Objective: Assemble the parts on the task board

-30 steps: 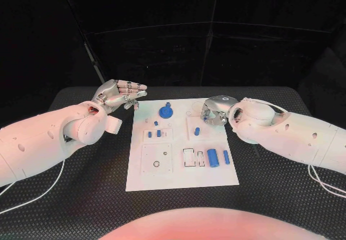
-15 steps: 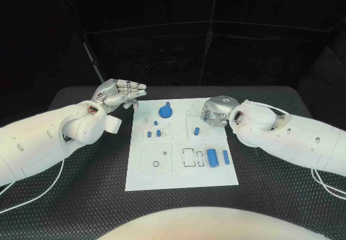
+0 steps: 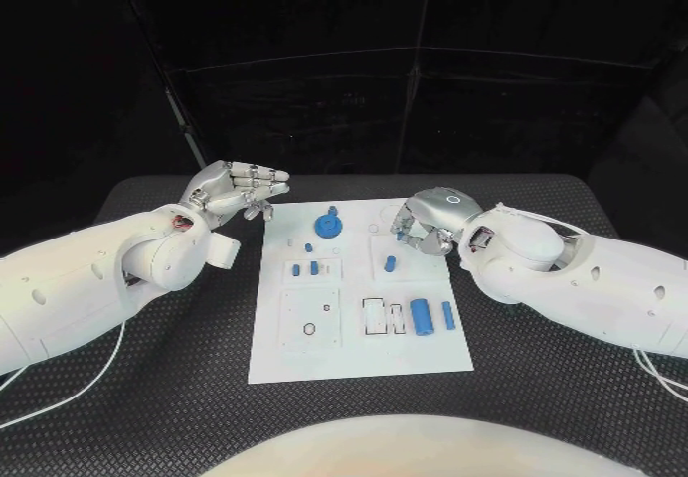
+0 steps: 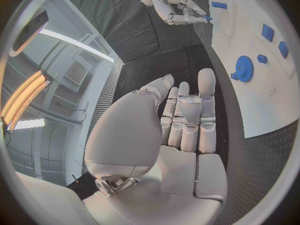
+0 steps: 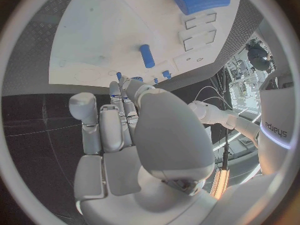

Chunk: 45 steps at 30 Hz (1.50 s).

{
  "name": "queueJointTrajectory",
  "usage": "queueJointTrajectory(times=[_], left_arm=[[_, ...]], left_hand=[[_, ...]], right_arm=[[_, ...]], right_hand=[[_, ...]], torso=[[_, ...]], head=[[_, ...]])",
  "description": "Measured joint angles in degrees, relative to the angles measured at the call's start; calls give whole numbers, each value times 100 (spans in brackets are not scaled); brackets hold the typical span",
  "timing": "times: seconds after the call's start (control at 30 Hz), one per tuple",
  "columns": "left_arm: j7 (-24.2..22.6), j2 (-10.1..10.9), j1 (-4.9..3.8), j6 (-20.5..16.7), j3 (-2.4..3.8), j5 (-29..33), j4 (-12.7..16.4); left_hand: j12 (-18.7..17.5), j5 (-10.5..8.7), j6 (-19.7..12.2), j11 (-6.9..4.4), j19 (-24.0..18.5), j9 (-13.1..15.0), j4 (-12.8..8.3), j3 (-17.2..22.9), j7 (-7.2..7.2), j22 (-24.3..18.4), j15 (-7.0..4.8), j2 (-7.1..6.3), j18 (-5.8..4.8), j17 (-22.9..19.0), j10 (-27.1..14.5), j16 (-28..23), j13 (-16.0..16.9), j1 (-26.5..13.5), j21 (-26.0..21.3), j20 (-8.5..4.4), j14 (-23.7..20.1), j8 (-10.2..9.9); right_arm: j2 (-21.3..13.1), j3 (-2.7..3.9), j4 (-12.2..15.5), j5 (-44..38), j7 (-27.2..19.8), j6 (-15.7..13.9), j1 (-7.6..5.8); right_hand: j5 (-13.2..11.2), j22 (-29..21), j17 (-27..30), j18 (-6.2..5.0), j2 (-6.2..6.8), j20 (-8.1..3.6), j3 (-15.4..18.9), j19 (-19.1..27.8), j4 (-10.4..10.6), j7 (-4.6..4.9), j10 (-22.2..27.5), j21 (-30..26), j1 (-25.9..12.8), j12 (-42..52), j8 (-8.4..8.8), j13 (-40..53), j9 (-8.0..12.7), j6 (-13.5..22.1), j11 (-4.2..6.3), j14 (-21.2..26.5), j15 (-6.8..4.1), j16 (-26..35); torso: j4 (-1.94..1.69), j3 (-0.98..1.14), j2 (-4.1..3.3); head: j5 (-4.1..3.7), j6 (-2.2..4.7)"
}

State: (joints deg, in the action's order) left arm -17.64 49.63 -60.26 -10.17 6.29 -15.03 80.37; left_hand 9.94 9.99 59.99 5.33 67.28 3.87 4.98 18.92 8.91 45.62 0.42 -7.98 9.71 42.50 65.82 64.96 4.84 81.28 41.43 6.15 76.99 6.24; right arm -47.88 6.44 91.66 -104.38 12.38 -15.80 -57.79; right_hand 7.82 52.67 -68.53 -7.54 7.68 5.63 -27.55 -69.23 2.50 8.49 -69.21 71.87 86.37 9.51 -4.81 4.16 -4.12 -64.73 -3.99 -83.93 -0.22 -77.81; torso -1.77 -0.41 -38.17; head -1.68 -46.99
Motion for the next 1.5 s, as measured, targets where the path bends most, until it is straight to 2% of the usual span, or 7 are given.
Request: queueJointTrajectory(times=[0.3,0.6,0.8,0.9,1.03,1.33,1.5], left_arm=[[0,-16,0,2,0,2,-8],[0,-101,0,6,0,5,-29],[0,-160,0,9,0,7,-38],[0,-189,0,11,0,8,-47],[1,-212,-1,16,0,9,-51],[3,-237,-2,23,1,11,-57],[3,-246,-2,28,1,12,-59]], left_hand=[[0,0,0,0,0,1,0,0,0,0,0,0,0,0,0,0,0,0,0,0,0,0],[0,0,-21,-22,0,-5,0,0,21,-7,0,0,0,-11,-21,0,1,0,0,0,0,-23],[0,0,-21,-21,0,-5,0,0,21,-6,0,0,-1,-19,-21,0,-4,0,0,0,0,-23],[0,0,-21,-1,0,-5,0,0,21,-6,0,0,-1,-26,-41,0,-4,0,0,0,0,-23],[0,0,-21,-1,0,-5,0,0,20,-6,0,0,-1,-27,-42,0,-4,0,0,0,0,-23],[0,0,-21,-1,0,-4,0,0,20,-6,0,0,-1,-28,-42,0,-4,0,0,0,0,-23],[0,0,-21,-1,0,-4,0,0,21,-5,0,0,-1,-27,-41,-22,-4,0,0,0,0,-23]], right_arm=[[-14,7,560,126,-18,-177,-1],[448,-8,658,326,-102,-195,-2],[738,-310,563,407,-177,-128,4],[879,-430,489,421,-210,-68,35],[1000,-490,405,423,-249,17,92],[1159,-530,231,415,-297,183,148],[1199,-611,197,395,-328,277,168]], right_hand=[[-30,14,-11,-1,-3,0,-28,0,0,0,0,22,-46,-21,1,0,2,0,0,0,0,-21],[-51,13,-11,-1,14,0,-29,0,0,-20,0,22,-74,-21,1,1,3,-19,0,0,0,-21],[-128,29,-36,-1,-9,0,-28,0,-1,-20,0,22,-158,-21,4,1,1,-19,-1,0,1,-56],[-129,29,-36,-2,-9,0,-28,0,-1,-20,0,22,-158,-21,4,1,-2,-19,-1,0,0,-56],[-129,29,-43,-2,-9,0,-28,0,-1,-20,1,22,-158,-21,4,1,-2,-19,-1,0,1,-56],[-129,28,-48,-2,-8,0,-28,1,-1,-20,1,22,-158,-43,4,1,-1,-19,-1,0,1,-56],[-129,35,-53,-2,-8,0,-28,1,-1,-20,1,22,-158,-43,4,1,0,-19,-1,0,1,-56]], torso=[[-5,3,-7],[-23,0,-14],[-20,-5,-16],[-16,-7,-17],[-10,-4,-17],[-10,-1,-17],[-5,-1,-17]], head=[[105,7],[282,-51],[402,-99],[461,-125],[517,-152],[582,-207],[611,-240]])
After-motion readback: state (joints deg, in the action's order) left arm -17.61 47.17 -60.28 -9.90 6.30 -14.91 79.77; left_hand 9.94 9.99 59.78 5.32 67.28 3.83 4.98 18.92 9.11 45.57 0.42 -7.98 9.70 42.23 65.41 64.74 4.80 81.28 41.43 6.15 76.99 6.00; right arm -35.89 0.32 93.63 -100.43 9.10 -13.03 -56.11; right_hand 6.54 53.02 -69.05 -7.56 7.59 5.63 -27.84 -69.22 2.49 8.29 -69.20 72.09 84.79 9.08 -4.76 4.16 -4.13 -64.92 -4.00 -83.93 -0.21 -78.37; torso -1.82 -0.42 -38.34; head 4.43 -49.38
